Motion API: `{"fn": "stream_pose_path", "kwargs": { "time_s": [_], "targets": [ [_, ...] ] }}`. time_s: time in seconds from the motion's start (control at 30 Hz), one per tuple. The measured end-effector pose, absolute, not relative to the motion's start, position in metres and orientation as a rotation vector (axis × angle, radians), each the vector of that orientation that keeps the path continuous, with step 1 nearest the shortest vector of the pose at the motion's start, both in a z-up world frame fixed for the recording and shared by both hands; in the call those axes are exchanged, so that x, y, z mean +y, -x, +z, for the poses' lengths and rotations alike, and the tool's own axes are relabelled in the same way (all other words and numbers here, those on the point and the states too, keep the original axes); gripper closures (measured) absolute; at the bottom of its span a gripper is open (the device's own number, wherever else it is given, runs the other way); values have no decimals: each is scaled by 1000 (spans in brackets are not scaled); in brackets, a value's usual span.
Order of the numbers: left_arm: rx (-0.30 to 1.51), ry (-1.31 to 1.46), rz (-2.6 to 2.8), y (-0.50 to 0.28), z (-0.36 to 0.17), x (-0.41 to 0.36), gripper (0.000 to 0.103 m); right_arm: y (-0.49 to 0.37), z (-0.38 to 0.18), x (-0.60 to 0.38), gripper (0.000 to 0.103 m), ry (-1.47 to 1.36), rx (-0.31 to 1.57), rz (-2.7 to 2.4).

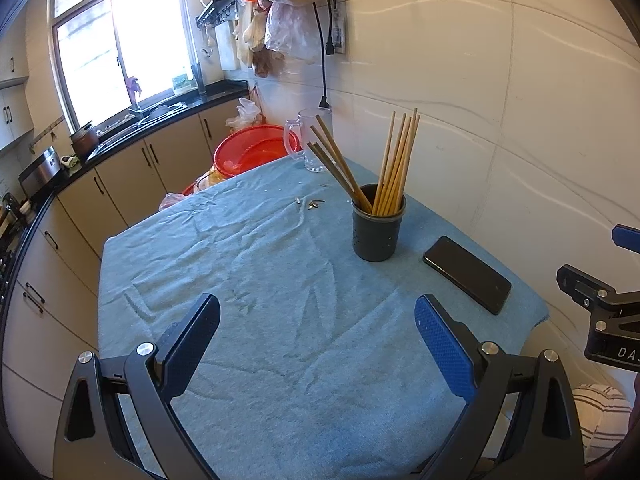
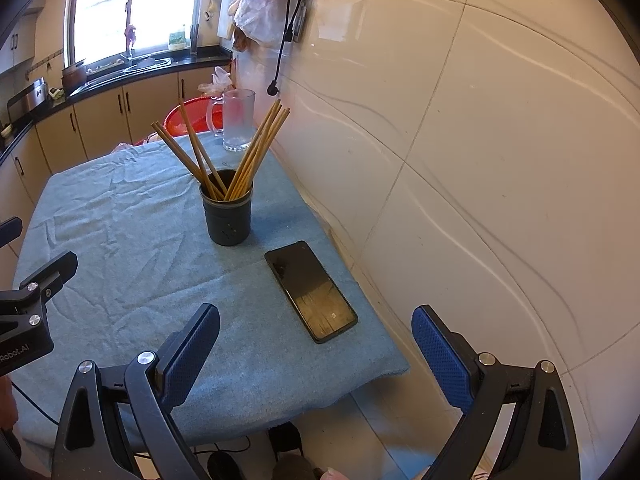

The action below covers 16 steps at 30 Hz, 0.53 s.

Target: Organize utensils

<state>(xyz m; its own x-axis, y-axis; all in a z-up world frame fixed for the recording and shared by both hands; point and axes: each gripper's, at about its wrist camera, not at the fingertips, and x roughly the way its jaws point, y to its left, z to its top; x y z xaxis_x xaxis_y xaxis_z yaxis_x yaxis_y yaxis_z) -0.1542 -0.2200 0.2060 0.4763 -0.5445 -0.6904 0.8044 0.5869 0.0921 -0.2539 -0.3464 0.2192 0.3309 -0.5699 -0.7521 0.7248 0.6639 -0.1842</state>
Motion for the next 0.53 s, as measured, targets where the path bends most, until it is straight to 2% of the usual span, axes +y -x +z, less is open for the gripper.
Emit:
{"fn": "stream_pose_path", "kwargs": {
  "time_s": [0.53],
  "targets": [
    [717, -371, -869, 141, 192, -205, 6, 246, 213, -336, 4, -177, 949, -862]
  ]
}}
